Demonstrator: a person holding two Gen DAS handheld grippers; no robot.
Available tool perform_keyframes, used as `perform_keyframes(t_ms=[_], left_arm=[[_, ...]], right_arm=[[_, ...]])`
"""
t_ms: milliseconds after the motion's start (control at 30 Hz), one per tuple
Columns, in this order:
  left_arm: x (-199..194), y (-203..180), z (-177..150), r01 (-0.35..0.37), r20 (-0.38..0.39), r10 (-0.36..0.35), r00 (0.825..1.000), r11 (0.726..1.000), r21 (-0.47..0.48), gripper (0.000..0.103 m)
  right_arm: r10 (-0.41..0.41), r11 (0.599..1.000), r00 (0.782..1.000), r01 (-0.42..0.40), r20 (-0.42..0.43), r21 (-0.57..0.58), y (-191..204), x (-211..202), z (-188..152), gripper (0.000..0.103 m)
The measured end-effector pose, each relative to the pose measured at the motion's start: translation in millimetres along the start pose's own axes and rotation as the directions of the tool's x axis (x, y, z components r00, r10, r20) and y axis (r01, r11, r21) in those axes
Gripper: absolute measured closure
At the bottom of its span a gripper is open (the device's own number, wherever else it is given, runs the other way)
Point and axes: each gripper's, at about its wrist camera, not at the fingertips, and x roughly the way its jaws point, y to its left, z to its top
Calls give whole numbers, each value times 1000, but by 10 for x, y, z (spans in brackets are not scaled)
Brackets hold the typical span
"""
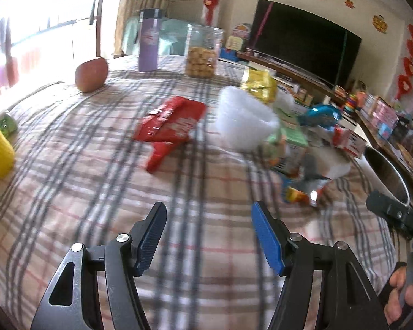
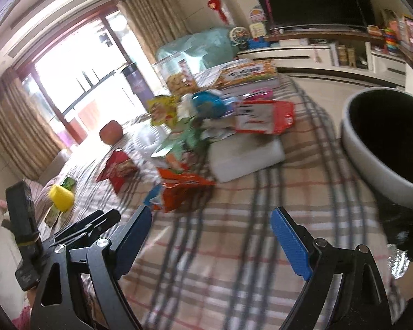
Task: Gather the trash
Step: 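Grasp the red snack bag with the left tool while the right tool grasps the orange wrapper, then carry both wrappers over the bin and open both tools to drop them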
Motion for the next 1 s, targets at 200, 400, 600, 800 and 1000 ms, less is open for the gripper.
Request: perform_keyframes(t_ms=[200, 400, 600, 800, 1000], left_arm=[[96, 136, 199, -35, -3, 35, 999, 999, 6, 39], [403, 282, 482, -48, -24, 48, 999, 999, 1, 38], [725, 381, 646, -15, -64, 12, 998, 999, -40, 56], [813, 492, 701, 36, -57, -40, 998, 997, -65, 87], [592, 419, 546, 38, -16, -38, 999, 999, -29, 89]], right_arm=[[22, 1000, 999, -22, -37, -8, 160, 236, 3, 13], [15, 1000, 996, -14, -83, 14, 183, 489, 38, 13], [-20, 1000, 997, 20, -73, -4, 198, 579, 72, 42], [2, 1000, 996, -1, -90, 3, 140, 577, 23, 94], [34, 999, 997, -35, -74, -23, 186, 425, -44, 97]])
